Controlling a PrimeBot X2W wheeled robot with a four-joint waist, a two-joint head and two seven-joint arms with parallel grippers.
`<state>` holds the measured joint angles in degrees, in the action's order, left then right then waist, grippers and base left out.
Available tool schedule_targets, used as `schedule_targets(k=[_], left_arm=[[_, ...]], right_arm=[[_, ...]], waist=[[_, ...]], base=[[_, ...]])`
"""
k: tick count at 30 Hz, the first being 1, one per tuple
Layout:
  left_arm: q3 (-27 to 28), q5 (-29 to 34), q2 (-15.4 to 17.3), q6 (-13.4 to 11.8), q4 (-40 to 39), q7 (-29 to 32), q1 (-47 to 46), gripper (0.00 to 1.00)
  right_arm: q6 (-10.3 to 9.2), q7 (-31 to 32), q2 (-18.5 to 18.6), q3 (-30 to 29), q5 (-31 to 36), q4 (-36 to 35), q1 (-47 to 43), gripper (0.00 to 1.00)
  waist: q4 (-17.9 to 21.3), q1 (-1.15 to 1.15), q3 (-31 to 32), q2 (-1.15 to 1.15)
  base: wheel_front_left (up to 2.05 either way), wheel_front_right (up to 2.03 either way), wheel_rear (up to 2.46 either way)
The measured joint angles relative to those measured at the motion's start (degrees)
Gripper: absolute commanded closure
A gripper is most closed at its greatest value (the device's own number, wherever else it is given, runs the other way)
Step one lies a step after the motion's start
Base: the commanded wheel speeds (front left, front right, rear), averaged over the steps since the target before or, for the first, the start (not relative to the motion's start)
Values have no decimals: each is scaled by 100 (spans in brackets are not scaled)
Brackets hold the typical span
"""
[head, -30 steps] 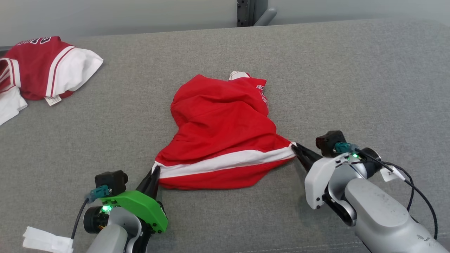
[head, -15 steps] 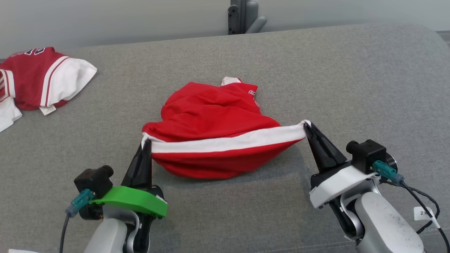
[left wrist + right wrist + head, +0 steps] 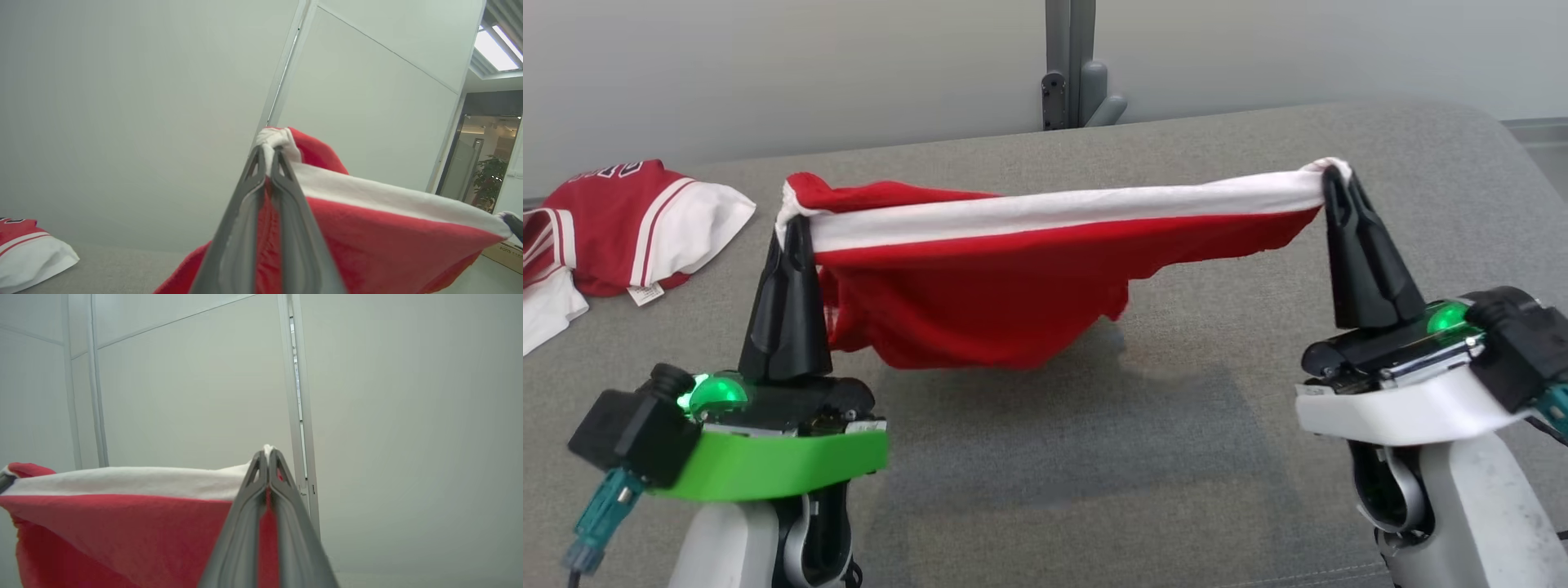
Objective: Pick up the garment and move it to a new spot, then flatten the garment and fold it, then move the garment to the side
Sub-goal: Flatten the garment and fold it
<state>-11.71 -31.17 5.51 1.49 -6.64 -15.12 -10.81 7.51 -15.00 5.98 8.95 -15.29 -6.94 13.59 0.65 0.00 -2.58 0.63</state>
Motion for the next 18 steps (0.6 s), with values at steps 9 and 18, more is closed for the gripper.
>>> schedule_targets(k=[9, 18], left_arm=[[-190, 433, 30, -264, -1887, 210, 342, 100], [-32, 22, 123, -240, -1332, 933, -527, 100]], right_arm=[[0, -5, -155, -568, 90, -1500, -358, 100], [-1, -5, 142, -141, -156, -725, 478, 100]], waist=[[129, 0, 162, 0], [138, 0, -168, 0]], base=[[0, 0, 0], [0, 0, 0]])
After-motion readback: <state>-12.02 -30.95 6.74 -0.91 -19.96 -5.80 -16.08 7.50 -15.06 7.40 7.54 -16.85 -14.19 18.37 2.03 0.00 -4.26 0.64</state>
